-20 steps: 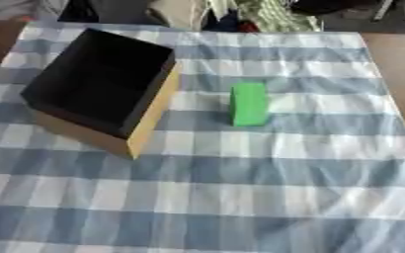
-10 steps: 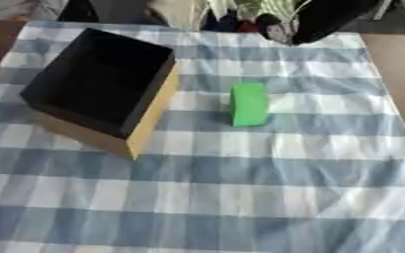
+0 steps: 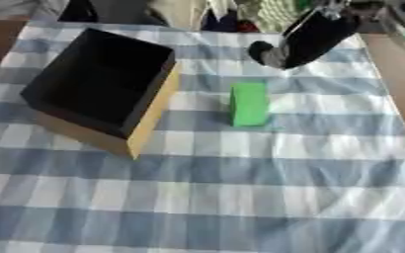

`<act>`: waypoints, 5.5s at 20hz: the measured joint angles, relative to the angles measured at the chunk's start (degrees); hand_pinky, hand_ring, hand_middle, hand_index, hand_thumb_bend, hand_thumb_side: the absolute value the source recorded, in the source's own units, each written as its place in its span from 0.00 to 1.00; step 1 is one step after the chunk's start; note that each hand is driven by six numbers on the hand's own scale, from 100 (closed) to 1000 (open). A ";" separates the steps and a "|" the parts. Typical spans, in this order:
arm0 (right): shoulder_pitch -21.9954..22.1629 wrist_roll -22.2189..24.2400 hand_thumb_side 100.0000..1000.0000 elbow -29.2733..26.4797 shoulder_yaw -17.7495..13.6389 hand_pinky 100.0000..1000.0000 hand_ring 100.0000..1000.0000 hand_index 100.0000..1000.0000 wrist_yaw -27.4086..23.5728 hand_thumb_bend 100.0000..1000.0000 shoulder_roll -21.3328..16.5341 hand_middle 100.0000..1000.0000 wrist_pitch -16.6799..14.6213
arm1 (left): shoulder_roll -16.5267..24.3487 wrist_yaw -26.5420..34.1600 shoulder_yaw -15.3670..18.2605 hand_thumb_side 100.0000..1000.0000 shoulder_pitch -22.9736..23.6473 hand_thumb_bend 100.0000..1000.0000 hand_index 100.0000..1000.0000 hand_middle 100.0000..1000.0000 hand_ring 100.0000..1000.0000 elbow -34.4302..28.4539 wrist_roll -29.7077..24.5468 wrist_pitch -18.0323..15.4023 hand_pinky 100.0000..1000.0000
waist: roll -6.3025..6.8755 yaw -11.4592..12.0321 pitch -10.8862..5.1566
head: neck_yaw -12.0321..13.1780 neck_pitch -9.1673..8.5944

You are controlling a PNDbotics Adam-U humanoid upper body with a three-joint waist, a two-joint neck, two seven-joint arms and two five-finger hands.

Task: Pick up objects on the table and place them in the box.

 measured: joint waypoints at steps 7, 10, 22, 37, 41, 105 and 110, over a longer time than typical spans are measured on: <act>0.20 -2.65 0.00 0.00 3.30 1.00 1.00 1.00 -3.21 0.25 0.00 0.92 2.65 | 0.00 0.07 -0.19 0.32 0.00 0.25 0.69 0.54 0.69 0.00 -0.18 0.05 0.57 | 0.00 0.27 0.11 | -0.10 -0.01; 0.20 -3.32 0.00 0.00 4.46 1.00 1.00 1.00 -3.81 0.26 0.00 0.92 3.32 | 0.00 0.09 -0.19 0.32 0.00 0.24 0.69 0.54 0.69 0.00 -0.27 0.01 0.57 | 0.00 0.35 0.26 | -0.26 -0.01; 0.63 -3.63 0.07 1.49 8.74 1.00 1.00 1.00 -4.28 0.39 0.63 0.91 3.63 | 0.00 0.34 -0.21 0.30 0.00 0.24 0.69 0.54 0.69 0.00 -0.47 0.09 0.57 | 0.04 0.67 0.69 | -0.52 -0.02; -0.35 -0.08 0.17 14.23 11.64 1.00 1.00 1.00 1.67 0.46 3.35 0.92 0.08 | 0.00 0.37 -0.22 0.31 0.00 0.24 0.69 0.54 0.69 0.00 -0.80 -0.01 0.57 | 0.01 0.74 0.80 | -0.51 -0.05; -0.36 0.65 0.18 17.69 12.14 1.00 1.00 1.00 2.15 0.46 4.27 0.92 -0.65 | 0.00 0.48 -0.22 0.31 0.00 0.24 0.69 0.54 0.69 0.00 -0.81 -0.01 0.57 | 0.03 0.99 1.08 | -0.53 -0.09; -11.14 0.32 0.00 26.26 5.46 0.89 0.88 0.61 12.66 0.00 15.29 0.54 -0.32 | -0.13 0.86 -0.51 0.32 0.25 0.23 0.69 0.54 0.70 0.00 -0.85 -0.05 0.57 | 0.58 0.98 1.25 | -1.53 -0.62; -15.12 0.28 0.00 26.83 5.84 0.85 0.84 0.62 13.63 0.00 20.14 0.54 -0.28 | -0.13 0.94 -0.52 0.32 0.22 0.23 0.69 0.54 0.69 0.00 -0.99 -0.19 0.57 | 0.59 1.22 1.02 | -2.43 -0.61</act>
